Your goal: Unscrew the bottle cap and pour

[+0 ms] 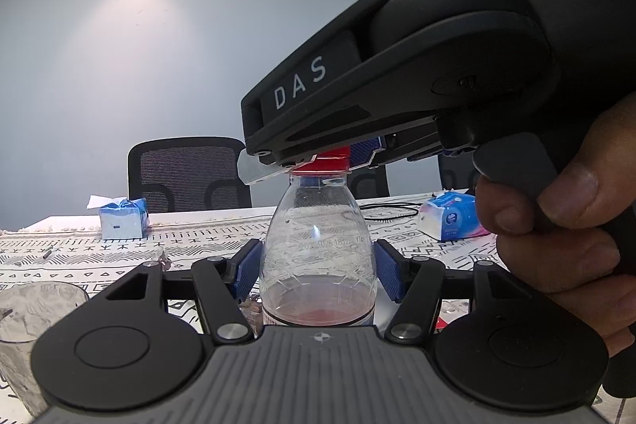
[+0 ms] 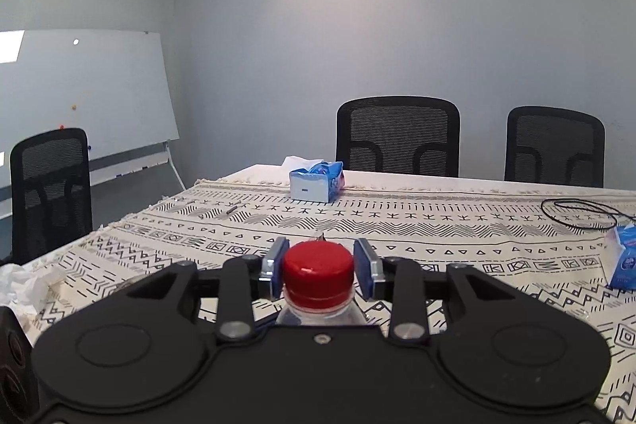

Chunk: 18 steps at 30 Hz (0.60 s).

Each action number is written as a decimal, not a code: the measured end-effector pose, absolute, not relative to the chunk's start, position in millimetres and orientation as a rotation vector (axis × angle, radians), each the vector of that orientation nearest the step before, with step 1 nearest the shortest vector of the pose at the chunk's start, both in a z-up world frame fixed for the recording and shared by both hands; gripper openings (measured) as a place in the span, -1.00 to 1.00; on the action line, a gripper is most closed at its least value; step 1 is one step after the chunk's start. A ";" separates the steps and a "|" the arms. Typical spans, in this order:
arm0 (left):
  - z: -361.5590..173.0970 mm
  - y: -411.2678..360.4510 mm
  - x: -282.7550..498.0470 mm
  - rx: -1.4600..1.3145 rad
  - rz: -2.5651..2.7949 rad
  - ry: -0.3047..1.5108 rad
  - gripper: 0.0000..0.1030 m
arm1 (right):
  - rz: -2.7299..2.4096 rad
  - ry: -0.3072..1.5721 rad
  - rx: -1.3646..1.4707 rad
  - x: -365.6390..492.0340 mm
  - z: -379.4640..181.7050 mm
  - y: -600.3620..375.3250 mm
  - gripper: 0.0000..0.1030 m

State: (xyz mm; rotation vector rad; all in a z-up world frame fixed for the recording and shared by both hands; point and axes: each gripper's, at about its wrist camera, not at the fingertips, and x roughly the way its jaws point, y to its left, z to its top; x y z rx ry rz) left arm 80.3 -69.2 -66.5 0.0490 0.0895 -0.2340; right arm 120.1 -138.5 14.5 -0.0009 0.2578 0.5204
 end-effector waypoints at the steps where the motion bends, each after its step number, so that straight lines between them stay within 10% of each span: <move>1: -66.4 -69.2 79.2 0.049 -0.234 0.090 0.12 | 0.521 0.258 0.000 121.5 14.8 -139.3 -0.27; 18: -64.8 -66.3 74.0 0.049 -0.229 0.091 0.13 | 0.511 0.252 0.002 119.9 19.2 -138.8 -0.17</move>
